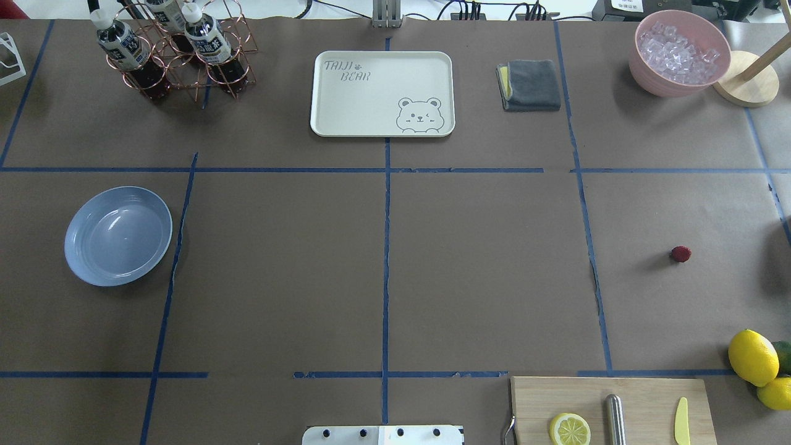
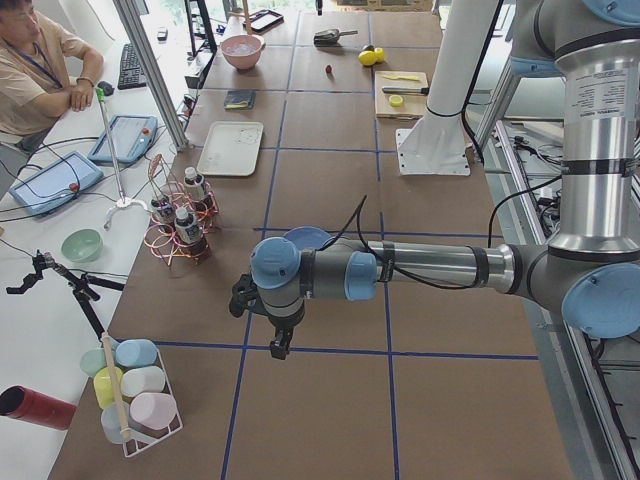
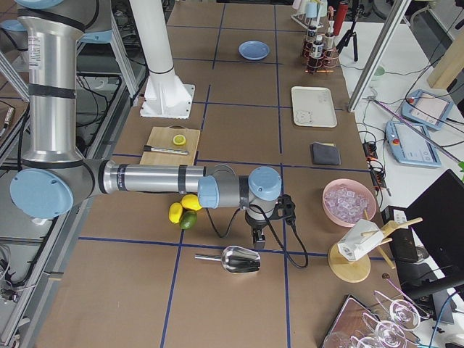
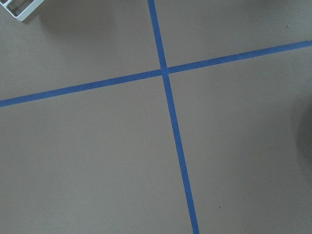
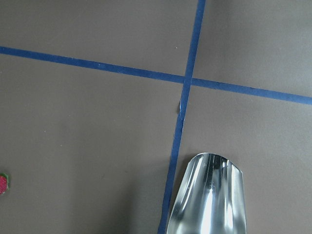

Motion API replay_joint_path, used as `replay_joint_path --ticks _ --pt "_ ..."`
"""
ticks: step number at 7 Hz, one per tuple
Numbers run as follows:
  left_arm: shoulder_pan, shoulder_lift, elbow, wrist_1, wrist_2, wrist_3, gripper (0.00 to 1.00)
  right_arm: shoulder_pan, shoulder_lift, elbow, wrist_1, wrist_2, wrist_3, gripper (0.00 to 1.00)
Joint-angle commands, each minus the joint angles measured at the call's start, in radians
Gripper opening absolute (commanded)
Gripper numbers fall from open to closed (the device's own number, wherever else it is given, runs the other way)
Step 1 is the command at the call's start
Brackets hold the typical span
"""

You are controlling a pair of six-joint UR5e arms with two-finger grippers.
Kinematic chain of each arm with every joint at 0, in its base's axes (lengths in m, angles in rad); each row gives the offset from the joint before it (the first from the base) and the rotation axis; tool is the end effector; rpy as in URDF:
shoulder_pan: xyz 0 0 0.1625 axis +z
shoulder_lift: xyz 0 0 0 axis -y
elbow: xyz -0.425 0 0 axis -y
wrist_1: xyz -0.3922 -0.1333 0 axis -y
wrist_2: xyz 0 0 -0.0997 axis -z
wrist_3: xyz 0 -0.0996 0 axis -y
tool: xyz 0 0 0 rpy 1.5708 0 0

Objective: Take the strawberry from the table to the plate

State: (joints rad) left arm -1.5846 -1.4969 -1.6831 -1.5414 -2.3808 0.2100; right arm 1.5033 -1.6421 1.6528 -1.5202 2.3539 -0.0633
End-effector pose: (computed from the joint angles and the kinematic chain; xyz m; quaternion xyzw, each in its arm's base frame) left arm -0.0675 -0.4600 0.6391 0.0481 0.3911 0.0918 0.9145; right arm 0.0315 -0.4689 0.6466 0.0275 -0.3815 -0.0720 0.9211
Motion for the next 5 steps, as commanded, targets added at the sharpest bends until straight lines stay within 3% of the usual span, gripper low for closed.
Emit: replay_joint_path --ticks 1,3,5 --pt "0.000 0.000 -0.010 0.000 0.000 0.005 1.00 0.000 0.002 0.007 0.002 0.004 0.000 1.00" --pt "-0.002 0.000 -0.033 -0.005 0.003 0.005 1.00 0.000 0.008 0.028 0.002 -0.001 0.000 1.00" --pt "0.006 -0.006 -0.050 -0.131 0.049 0.005 1.00 -0.003 0.031 0.096 0.002 0.001 0.013 1.00"
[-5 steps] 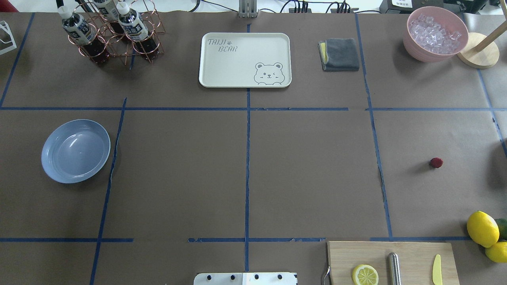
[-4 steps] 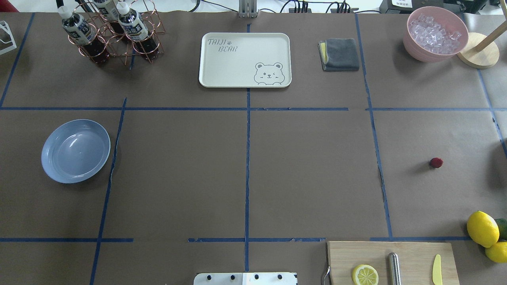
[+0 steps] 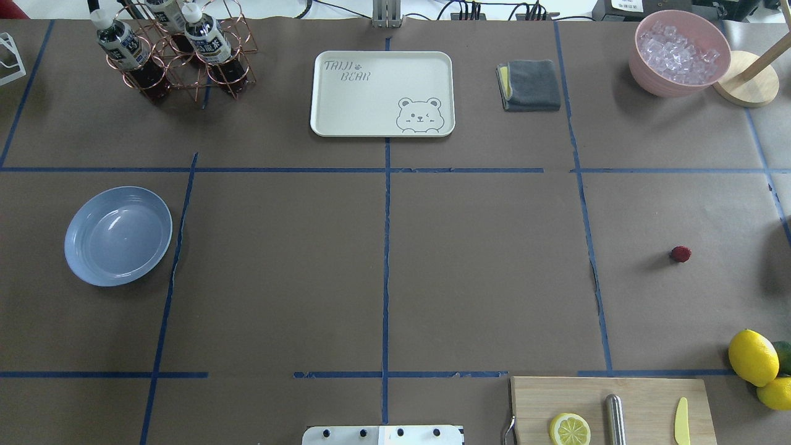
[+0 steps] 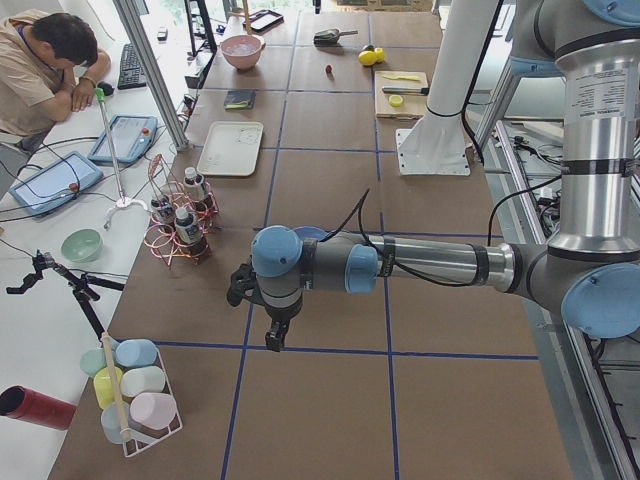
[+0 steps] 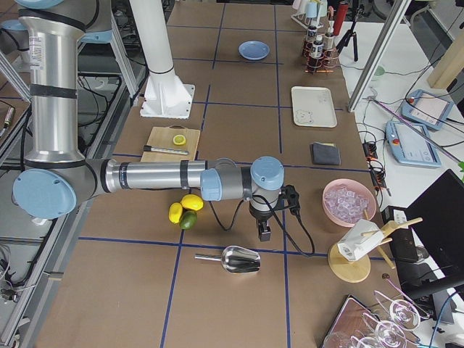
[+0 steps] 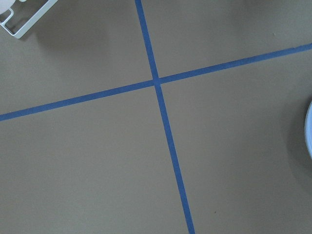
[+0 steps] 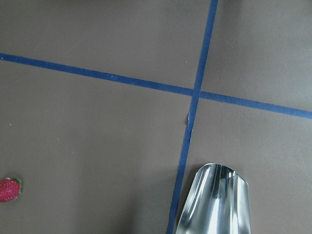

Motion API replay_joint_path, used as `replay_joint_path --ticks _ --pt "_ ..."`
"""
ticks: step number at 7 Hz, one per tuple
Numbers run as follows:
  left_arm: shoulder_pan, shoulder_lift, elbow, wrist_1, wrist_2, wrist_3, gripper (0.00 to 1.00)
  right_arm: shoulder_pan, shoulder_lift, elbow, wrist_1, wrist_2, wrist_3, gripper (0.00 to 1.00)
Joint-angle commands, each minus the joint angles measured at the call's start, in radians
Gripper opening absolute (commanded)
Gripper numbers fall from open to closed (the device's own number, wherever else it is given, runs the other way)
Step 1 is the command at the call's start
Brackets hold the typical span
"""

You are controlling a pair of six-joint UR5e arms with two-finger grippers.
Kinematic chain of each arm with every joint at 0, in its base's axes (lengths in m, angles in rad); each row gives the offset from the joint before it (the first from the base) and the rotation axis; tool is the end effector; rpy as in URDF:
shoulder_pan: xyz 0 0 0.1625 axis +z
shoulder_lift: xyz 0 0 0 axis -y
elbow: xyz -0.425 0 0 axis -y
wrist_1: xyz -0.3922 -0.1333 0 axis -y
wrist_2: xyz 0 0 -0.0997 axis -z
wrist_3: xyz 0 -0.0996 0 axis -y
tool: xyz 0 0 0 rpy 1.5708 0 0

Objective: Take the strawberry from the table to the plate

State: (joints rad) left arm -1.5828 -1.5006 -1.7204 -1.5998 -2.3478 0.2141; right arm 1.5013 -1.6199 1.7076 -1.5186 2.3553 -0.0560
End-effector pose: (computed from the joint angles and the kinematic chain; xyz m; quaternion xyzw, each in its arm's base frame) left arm -0.0691 -0.4672 0.6152 0.0925 0.3702 0.1136 0.9173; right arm 0.0296 -0.4816 0.6085 0.0620 -0.3818 -0.0845 0.9183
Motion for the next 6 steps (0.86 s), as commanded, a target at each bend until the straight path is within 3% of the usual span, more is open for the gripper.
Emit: replay_joint_path --ticks 1,4,5,6 --pt "0.004 -0.003 -0.013 -0.177 0.010 0.002 1.00 -0.003 0.046 0.044 -0.002 -0.005 0.004 1.00" --pt "0.050 -0.032 0.065 -0.749 -0.007 -0.009 1.00 -0.003 0.048 0.040 0.110 -0.001 0.004 1.00" --pt "0.085 -0.032 0.085 -0.799 -0.071 -0.103 1.00 -0.003 0.048 0.038 0.113 0.001 0.005 1.00" --pt "0.146 -0.032 0.091 -0.901 -0.065 -0.163 1.00 -0.003 0.048 0.037 0.114 0.002 0.005 1.00"
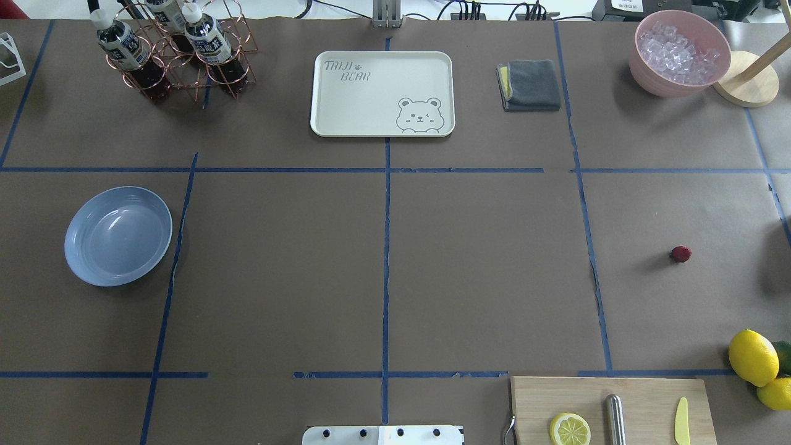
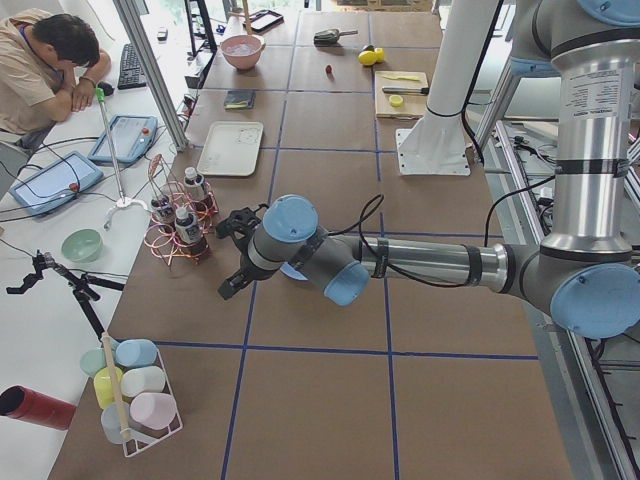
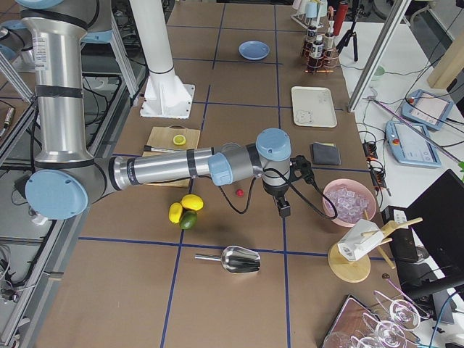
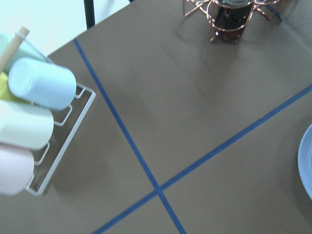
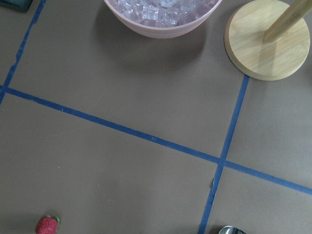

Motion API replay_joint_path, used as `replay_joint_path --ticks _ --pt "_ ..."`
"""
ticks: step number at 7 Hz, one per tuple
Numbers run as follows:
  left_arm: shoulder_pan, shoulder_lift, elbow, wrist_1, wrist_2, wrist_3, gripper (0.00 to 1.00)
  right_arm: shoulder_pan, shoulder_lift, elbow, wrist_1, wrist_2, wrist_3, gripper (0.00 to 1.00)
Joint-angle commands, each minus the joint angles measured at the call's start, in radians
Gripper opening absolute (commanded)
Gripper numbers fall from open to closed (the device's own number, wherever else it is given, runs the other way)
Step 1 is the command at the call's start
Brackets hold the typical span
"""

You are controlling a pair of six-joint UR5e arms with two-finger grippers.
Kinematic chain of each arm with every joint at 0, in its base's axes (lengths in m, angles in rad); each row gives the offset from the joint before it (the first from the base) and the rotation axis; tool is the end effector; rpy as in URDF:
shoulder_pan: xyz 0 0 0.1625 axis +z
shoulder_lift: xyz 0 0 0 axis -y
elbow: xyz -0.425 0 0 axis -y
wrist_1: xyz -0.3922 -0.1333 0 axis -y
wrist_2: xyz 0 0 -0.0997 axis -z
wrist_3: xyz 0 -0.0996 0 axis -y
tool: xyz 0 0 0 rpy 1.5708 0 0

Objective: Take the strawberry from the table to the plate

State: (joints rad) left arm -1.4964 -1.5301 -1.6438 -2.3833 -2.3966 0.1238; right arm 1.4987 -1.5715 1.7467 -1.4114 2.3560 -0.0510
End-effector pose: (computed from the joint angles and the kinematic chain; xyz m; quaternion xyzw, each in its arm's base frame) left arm -0.0234 -0.4945 0.5447 0.3844 0.3566 0.2464 0.8151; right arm 0.0265 -0.5064 0.5529 0.1499 -0.3789 -0.1196 0.9054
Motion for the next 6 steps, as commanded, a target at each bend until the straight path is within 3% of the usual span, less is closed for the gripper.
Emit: replay_joint_path --ticks 1,2,3,4,5,6 --pt "0.132 0.007 0.027 -0.213 0.034 -0.164 1.00 0.000 0.005 0.005 0.006 0.002 0.000 1.00" --pt "0.210 0.027 0.028 -0.227 0.036 -0.449 1.00 0.000 0.005 0.002 0.006 0.002 0.002 1.00" --pt "0.302 0.081 0.035 -0.287 0.130 -0.613 1.00 0.000 0.005 -0.004 0.006 0.002 0.005 1.00" --pt "0.355 0.109 0.035 -0.315 0.205 -0.753 0.93 0.000 0.004 -0.004 0.006 0.002 0.005 1.00" --pt "0.392 0.111 0.045 -0.338 0.240 -1.011 0.63 0.000 -0.001 -0.004 0.006 0.002 0.007 1.00" --pt "0.509 0.113 0.074 -0.382 0.343 -1.124 0.60 0.000 -0.002 -0.006 0.006 0.002 0.005 1.00"
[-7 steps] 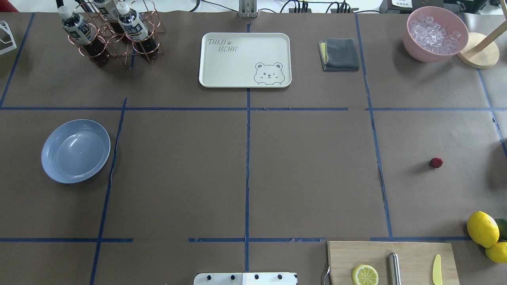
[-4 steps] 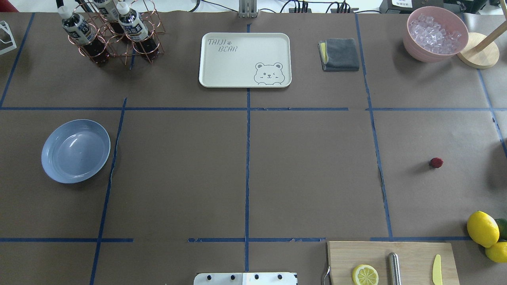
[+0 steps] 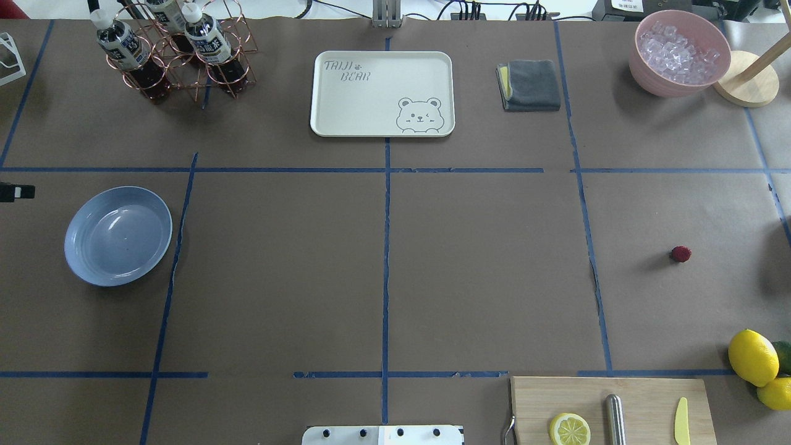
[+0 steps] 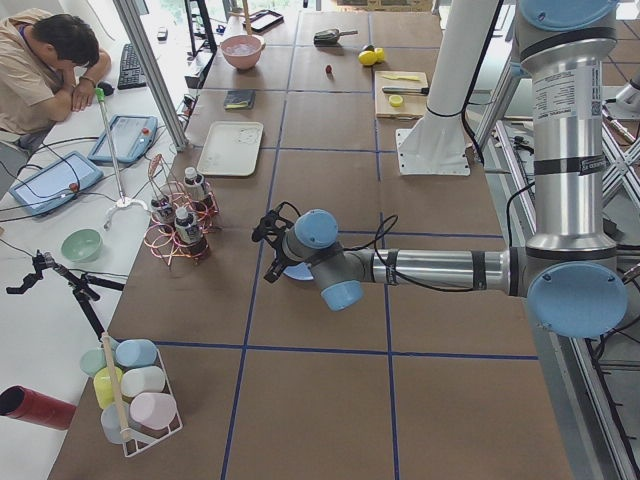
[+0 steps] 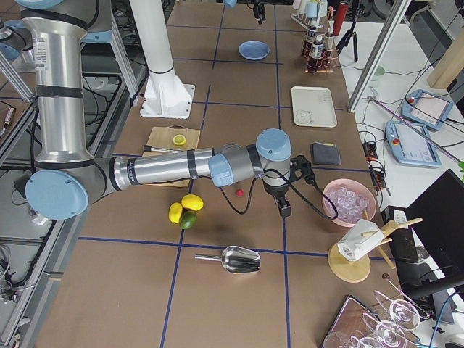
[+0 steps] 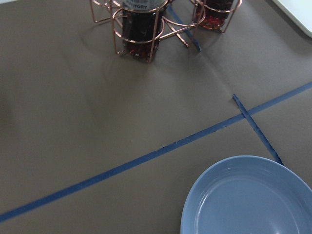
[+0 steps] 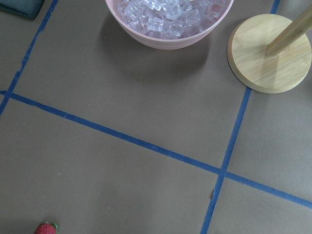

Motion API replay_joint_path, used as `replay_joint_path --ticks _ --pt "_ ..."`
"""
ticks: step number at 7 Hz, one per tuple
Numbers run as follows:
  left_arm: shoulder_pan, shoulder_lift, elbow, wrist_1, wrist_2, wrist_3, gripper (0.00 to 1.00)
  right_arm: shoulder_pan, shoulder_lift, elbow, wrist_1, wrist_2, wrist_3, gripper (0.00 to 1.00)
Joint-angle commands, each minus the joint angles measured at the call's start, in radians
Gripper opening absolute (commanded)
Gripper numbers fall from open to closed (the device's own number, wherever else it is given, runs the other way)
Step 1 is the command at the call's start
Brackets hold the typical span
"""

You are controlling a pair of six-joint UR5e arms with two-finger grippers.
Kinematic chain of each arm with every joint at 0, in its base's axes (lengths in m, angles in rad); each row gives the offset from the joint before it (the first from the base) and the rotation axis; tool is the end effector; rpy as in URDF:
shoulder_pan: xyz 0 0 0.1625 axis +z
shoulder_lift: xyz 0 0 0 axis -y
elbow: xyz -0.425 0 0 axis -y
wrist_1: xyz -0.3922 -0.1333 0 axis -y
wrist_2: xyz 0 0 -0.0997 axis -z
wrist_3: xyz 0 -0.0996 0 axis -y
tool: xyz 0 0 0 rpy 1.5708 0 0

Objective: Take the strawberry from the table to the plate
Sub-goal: 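Grip the light blue plate edge with the left gripper and slide it inward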

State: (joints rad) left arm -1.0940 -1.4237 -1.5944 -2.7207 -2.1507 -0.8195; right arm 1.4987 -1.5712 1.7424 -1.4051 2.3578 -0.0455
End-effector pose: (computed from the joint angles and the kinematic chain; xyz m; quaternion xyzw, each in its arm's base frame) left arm 0.1365 -0.4358 0.5891 0.2247 0.4826 -0.0040 0.8465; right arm 0.0263 -0.5068 0.5541 0.1498 -0.3800 -0.1177 0.9051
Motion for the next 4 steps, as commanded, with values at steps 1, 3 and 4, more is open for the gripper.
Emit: replay_joint_path --ticks 1,3,4 --pt "0.152 0.006 0.098 -0.136 0.129 -0.188 0.60 0.000 -0.003 -0.007 0.000 0.000 -0.001 1.00" --pt "0.199 0.006 0.139 -0.189 0.134 -0.220 0.61 0.000 -0.003 -0.012 0.000 0.000 -0.001 1.00" --pt "0.245 0.005 0.143 -0.192 0.181 -0.220 0.61 0.000 -0.004 -0.011 0.000 0.001 -0.001 1.00"
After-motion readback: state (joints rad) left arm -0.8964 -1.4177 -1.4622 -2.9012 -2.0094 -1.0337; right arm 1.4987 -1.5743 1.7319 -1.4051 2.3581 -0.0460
